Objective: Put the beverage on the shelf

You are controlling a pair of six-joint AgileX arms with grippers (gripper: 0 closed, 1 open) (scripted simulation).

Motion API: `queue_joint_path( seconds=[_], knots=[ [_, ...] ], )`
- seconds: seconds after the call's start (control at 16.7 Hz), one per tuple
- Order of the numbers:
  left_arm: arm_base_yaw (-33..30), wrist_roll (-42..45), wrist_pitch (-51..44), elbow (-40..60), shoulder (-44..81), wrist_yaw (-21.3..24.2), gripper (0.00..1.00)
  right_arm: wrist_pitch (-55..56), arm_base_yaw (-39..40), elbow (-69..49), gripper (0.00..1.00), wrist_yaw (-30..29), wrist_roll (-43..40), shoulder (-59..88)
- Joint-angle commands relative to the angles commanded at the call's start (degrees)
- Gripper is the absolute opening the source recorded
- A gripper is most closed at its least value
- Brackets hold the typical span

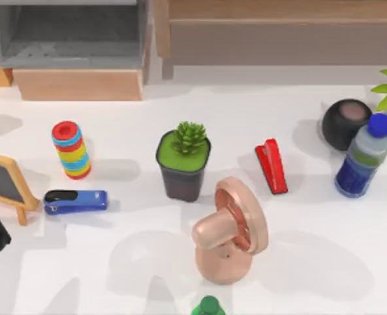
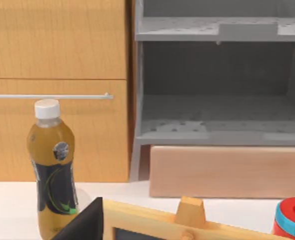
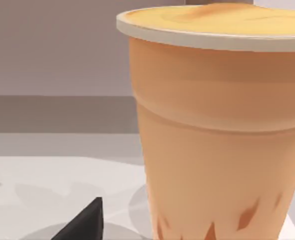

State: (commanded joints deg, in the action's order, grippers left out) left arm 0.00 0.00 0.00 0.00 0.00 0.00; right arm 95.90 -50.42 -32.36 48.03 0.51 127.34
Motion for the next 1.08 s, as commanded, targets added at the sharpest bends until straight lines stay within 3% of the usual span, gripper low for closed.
queue_joint_path(
  seconds=[0.24,0.66,0.9,1.08],
  knots=[
    [0.0,0.0,0.0,0.0,0.0,0.0,1.00,-1.7,1.7,-2.0,1.00,-1.7,0.0,0.4],
    [0.0,0.0,0.0,0.0,0.0,0.0,1.00,-10.3,9.6,-13.6,1.00,-9.6,-0.2,3.5],
    [0.0,0.0,0.0,0.0,0.0,0.0,1.00,-10.7,9.9,-14.1,1.00,-10.0,-0.2,3.7],
    [0.0,0.0,0.0,0.0,0.0,0.0,1.00,-10.7,9.9,-14.1,0.77,-10.0,-0.2,3.7]
  ],
)
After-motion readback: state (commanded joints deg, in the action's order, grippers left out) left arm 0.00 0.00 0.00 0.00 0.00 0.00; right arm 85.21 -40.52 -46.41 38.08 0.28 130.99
